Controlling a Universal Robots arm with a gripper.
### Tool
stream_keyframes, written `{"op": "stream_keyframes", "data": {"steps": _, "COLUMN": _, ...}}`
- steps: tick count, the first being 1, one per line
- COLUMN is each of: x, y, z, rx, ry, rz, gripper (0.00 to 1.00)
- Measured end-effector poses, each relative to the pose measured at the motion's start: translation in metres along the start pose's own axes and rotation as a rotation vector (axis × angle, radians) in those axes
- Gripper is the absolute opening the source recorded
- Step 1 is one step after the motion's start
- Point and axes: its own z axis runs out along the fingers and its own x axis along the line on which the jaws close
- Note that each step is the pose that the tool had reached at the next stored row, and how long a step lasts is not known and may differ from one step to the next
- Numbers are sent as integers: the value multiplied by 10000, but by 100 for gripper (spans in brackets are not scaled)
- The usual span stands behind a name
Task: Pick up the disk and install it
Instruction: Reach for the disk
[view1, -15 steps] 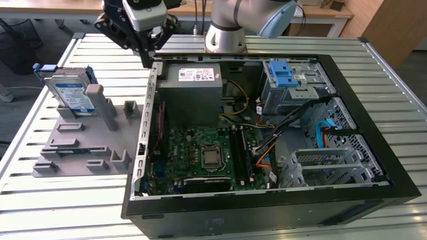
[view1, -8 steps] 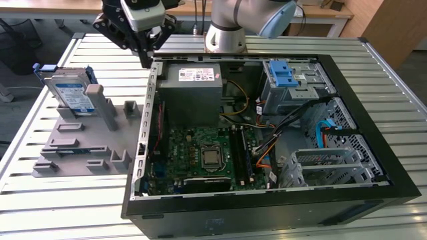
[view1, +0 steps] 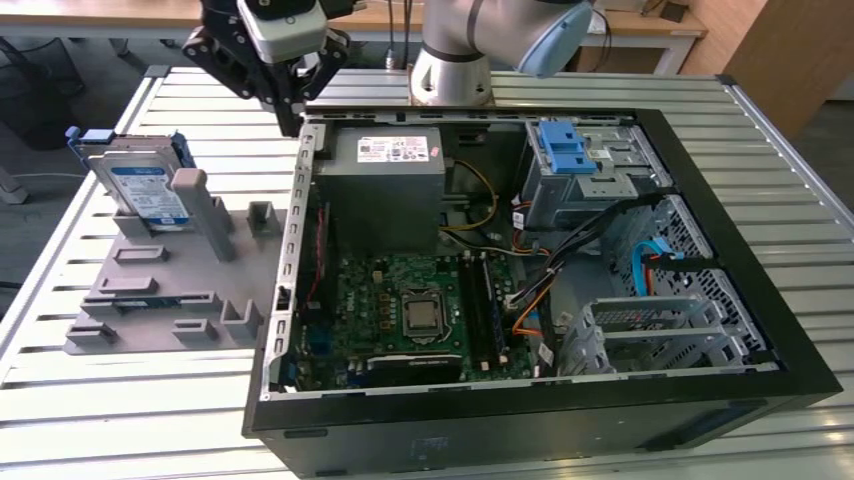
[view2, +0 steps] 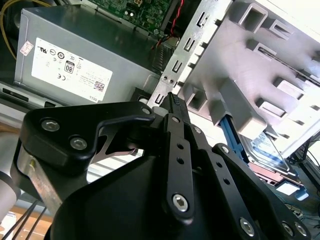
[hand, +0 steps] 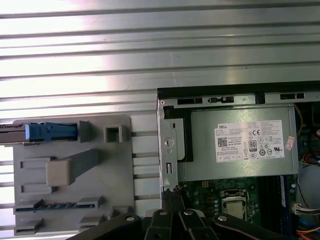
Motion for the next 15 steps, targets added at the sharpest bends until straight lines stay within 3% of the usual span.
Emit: {"op": "stream_keyframes", "data": {"steps": 15, "x": 41, "y": -3, "z": 3, "rx": 0, "ry": 0, "rz": 0, "gripper": 11}}
